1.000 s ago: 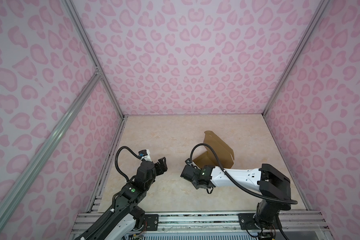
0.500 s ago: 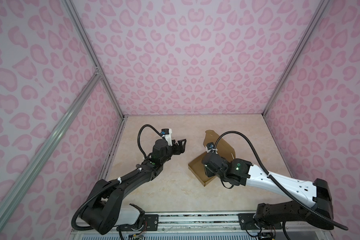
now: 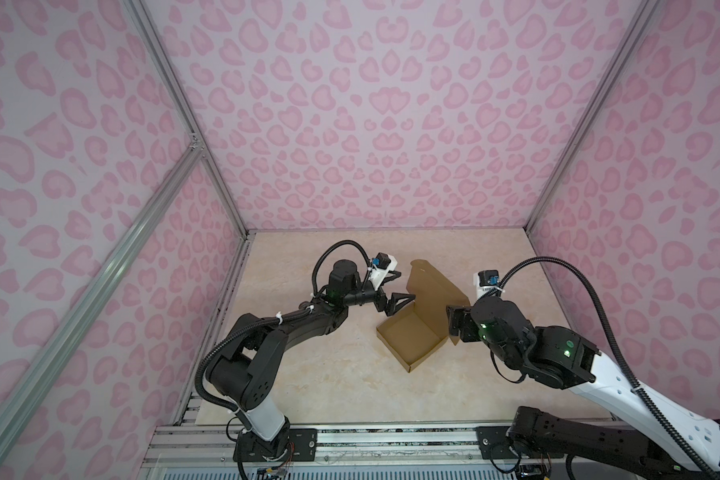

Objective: Fold the paper box

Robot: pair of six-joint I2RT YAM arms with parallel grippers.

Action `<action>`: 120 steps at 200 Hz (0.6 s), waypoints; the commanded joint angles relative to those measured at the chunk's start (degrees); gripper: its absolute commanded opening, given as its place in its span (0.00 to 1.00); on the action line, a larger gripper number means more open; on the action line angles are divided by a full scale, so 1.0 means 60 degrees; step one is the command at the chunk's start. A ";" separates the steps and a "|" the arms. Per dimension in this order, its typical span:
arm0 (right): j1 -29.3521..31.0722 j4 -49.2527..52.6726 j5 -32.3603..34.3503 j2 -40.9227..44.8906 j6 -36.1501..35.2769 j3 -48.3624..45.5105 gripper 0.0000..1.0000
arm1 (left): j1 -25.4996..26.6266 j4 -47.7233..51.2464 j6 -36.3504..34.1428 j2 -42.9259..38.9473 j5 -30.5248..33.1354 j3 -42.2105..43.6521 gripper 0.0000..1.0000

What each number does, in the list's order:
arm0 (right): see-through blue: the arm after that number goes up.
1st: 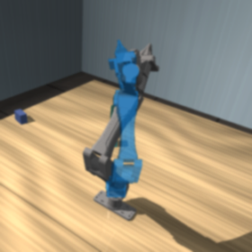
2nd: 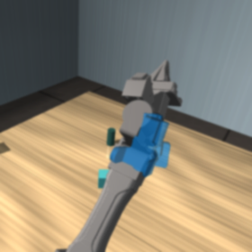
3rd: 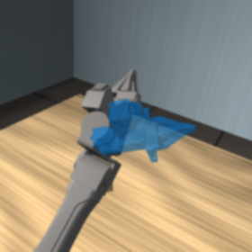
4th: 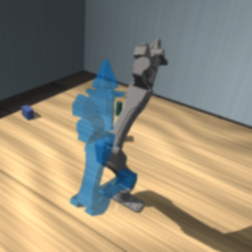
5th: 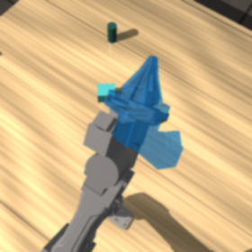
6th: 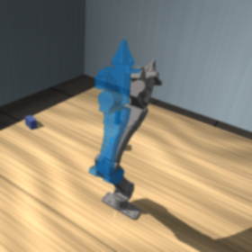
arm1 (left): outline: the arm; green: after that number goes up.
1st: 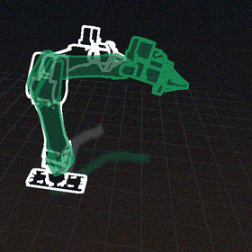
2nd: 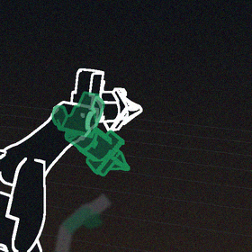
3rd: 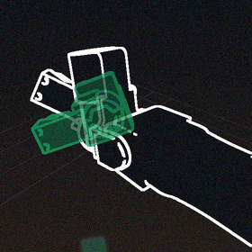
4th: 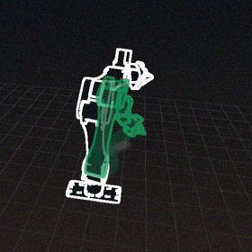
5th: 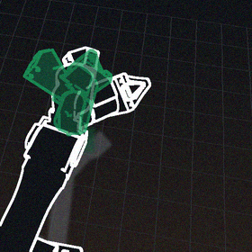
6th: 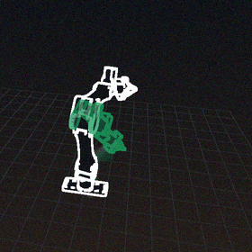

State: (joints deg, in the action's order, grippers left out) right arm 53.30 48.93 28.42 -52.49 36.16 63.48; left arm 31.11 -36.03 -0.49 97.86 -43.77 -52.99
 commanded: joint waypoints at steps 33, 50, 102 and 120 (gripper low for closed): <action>-0.0632 0.0017 -0.0793 0.0669 -0.0387 -0.0141 0.91 | -0.0241 0.0695 -0.1821 0.1214 -0.0784 -0.1027 0.97; -0.0675 0.0071 -0.0782 0.0812 -0.0344 -0.0271 0.91 | -0.0327 0.0916 -0.1859 0.1682 -0.0870 -0.1478 0.97; -0.0805 -0.0103 -0.0963 0.1315 -0.0327 -0.0718 0.91 | -0.0380 0.1279 -0.1912 0.2442 -0.1346 -0.2399 1.00; -0.0828 -0.0215 -0.1071 0.1375 -0.0339 -0.0882 0.91 | -0.0396 0.1550 -0.1867 0.2727 -0.1686 -0.2831 0.97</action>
State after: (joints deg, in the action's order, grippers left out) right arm 48.53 49.06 23.05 -44.62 34.74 59.29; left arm 28.84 -28.71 -10.70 112.29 -50.39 -67.20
